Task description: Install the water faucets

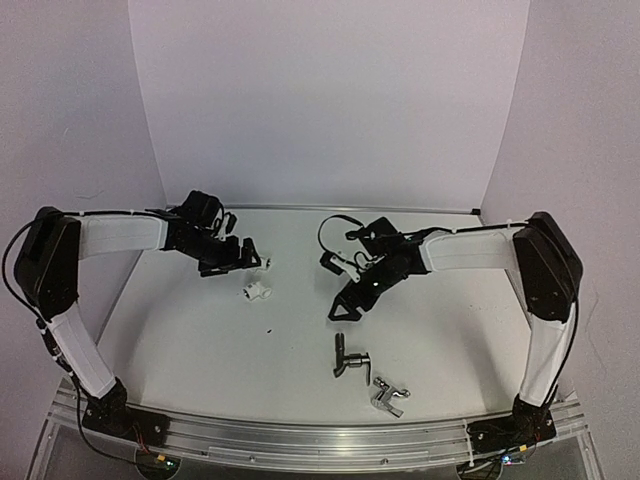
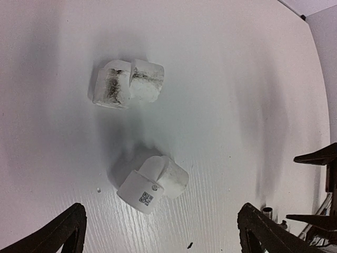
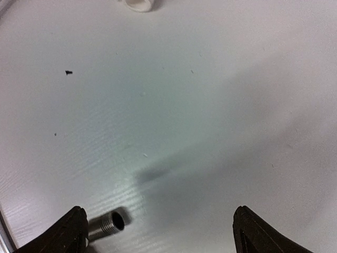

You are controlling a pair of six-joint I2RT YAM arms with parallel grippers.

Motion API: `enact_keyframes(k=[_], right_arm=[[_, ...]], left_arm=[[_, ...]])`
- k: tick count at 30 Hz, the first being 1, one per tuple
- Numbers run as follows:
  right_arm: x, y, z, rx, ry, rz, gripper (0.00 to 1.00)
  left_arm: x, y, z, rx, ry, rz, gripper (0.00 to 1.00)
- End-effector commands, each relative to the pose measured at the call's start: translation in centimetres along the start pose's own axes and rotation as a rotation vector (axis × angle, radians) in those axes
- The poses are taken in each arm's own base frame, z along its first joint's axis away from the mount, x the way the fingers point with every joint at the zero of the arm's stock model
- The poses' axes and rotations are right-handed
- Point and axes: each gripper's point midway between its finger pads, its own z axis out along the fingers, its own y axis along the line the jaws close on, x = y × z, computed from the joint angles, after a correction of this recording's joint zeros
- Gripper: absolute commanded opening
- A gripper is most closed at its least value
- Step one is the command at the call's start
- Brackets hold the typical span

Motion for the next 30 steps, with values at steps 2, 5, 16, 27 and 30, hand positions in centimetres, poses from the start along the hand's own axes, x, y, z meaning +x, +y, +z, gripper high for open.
enact_keyframes(k=[2,5,16,27,30], right_arm=[[1.7,-0.4,-4.7,0.07,0.003,0.01,0.93],[4.0,-0.3,-6.0,0.085,0.055,0.011,0.94],[8.5,0.3,-6.9,0.095,0.157,0.011,0.95],[9.3,0.5,-6.3,0.075,0.185,0.019,0.94],[9.8,0.6,-6.3,0.069,0.206,0.008,0.94]], left_arm=[[-0.2,-0.9,2.5,0.019,0.057,0.08,1.0],[1.5,-2.1,3.3,0.011,0.092,0.128,1.0],[6.6,-7.7,2.9,0.128,0.179,0.214,1.0],[1.0,-4.0,1.0,-0.017,0.033,0.14,1.0],[0.6,-1.8,2.3,-0.066,0.067,0.122,1.0]])
